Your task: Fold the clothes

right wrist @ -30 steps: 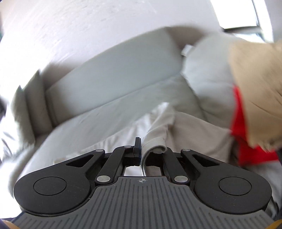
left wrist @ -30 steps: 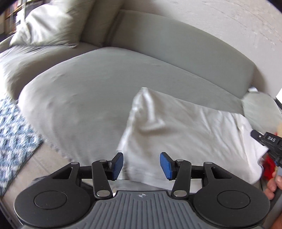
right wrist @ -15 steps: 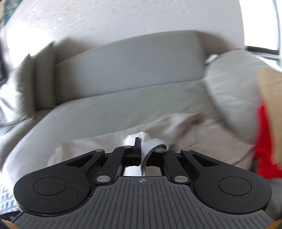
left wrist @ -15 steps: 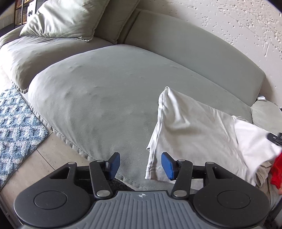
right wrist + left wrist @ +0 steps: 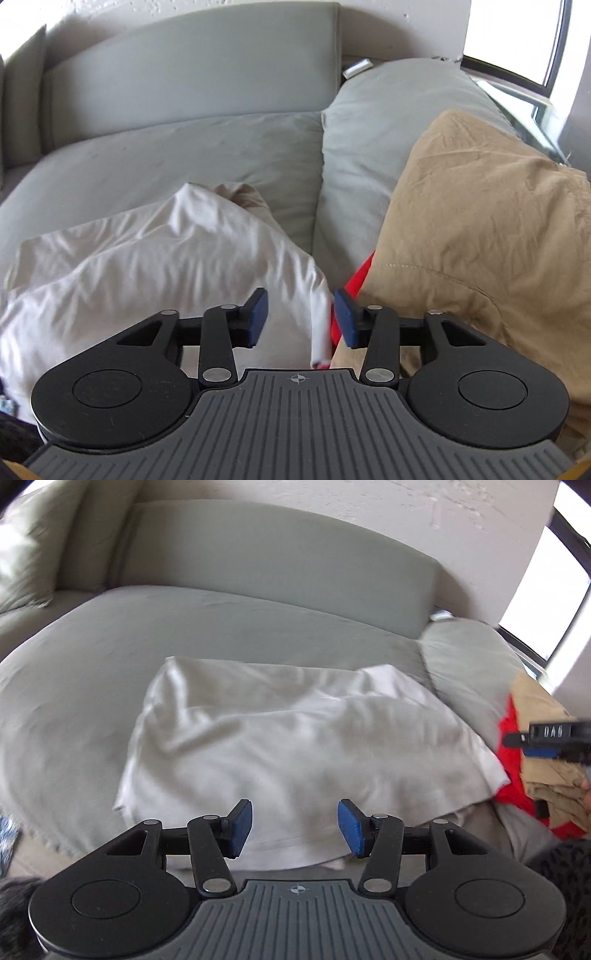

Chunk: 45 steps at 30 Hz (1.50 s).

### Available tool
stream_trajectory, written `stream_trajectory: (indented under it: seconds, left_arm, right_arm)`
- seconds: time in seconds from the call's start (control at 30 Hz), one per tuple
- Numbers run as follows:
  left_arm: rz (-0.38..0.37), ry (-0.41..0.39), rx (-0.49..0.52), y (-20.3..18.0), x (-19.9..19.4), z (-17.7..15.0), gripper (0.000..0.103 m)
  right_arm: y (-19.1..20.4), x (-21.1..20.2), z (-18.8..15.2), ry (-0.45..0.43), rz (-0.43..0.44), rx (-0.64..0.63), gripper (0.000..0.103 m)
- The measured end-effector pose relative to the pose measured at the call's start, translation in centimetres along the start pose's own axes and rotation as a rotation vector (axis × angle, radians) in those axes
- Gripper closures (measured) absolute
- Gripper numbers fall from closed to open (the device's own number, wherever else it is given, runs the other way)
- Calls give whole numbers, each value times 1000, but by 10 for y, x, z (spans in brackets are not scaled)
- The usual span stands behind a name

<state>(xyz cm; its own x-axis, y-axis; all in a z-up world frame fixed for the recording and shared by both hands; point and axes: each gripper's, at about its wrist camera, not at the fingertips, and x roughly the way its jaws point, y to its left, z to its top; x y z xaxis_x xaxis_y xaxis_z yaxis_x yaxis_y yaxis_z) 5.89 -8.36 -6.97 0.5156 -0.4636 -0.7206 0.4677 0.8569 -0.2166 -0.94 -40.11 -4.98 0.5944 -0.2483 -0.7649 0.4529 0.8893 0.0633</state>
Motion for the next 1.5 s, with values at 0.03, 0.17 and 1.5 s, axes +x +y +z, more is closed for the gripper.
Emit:
stream_trajectory:
  seconds: [0.03, 0.17, 1.5]
  left_arm:
    - [-9, 4, 15, -8, 5, 4, 53]
    - [-67, -1, 71, -51, 33, 20, 54]
    - [-324, 190, -86, -57, 139, 29, 87]
  right_arm:
    - [-1, -6, 4, -7, 18, 5, 50]
    - [-2, -16, 31, -20, 112, 36, 46]
    - [-15, 181, 113, 125, 270, 361, 69]
